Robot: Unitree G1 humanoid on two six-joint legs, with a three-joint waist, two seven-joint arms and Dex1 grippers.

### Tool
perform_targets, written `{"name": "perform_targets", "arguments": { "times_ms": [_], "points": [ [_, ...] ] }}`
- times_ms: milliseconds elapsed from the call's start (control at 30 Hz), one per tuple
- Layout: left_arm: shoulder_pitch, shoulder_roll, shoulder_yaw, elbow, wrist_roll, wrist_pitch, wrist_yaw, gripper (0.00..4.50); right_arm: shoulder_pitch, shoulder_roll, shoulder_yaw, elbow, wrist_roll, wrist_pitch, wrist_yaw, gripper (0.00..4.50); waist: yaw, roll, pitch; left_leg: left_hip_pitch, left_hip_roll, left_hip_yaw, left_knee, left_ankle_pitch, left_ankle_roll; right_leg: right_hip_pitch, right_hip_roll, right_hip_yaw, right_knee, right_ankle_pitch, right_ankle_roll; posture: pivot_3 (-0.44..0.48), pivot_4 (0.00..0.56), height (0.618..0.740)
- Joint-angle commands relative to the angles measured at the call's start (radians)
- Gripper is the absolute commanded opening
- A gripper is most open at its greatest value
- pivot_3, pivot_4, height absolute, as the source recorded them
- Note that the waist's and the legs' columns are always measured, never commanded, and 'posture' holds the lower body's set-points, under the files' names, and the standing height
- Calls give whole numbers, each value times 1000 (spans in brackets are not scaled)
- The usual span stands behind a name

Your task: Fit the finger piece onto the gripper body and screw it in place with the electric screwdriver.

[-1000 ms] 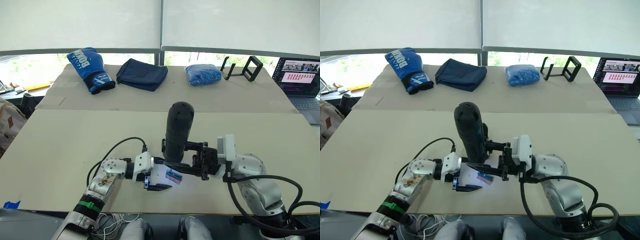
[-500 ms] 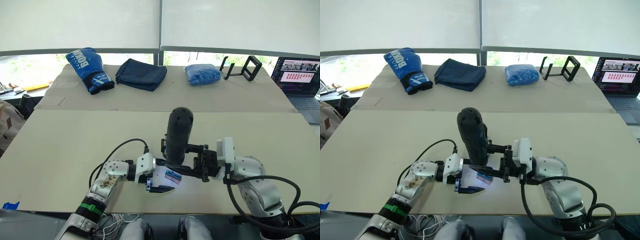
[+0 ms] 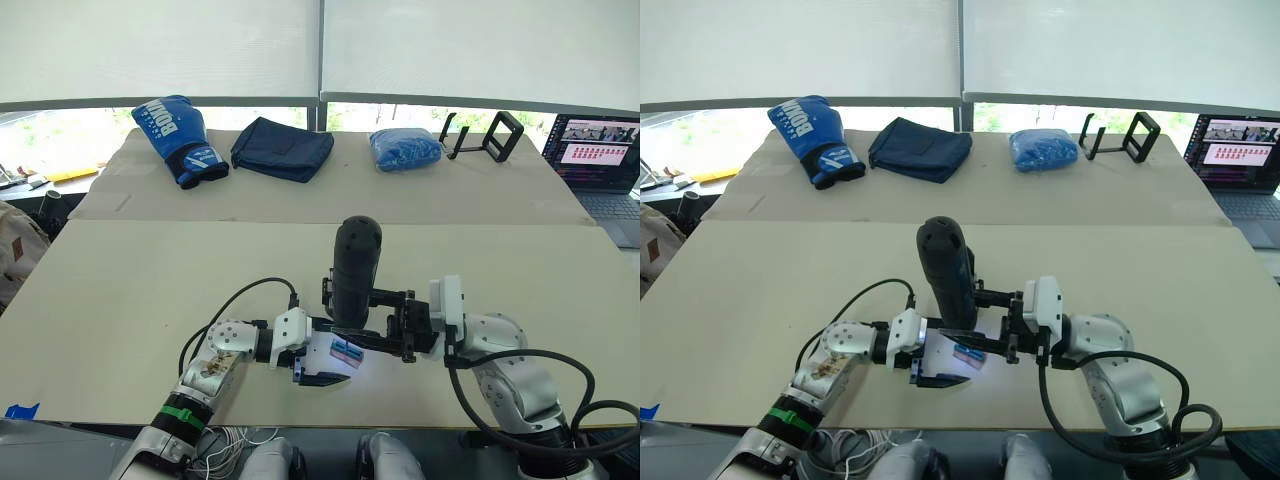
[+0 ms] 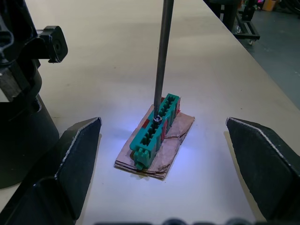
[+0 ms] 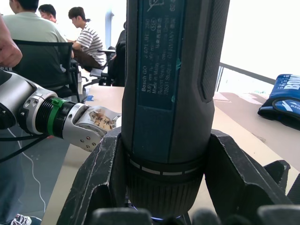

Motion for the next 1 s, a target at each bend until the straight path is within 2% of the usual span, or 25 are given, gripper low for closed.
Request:
{"name": "perform_targets", "arguments": {
  "times_ms": [33, 1000],
  "points": [
    [6, -4, -21, 20, 9, 6, 4, 4490, -16, 13, -5, -36, 15, -41, -3, 1943, 0, 0, 0, 0, 0, 0, 0, 0, 0, 0, 0, 0, 0, 0, 0, 0, 150, 740],
    [21, 0, -29, -3, 8, 34, 9, 4490, -9, 0, -11, -51, 22, -30, -11, 1943, -1, 0, 0, 0, 0, 0, 0, 0, 0, 0, 0, 0, 0, 0, 0, 0, 150, 740]
  ]
}}
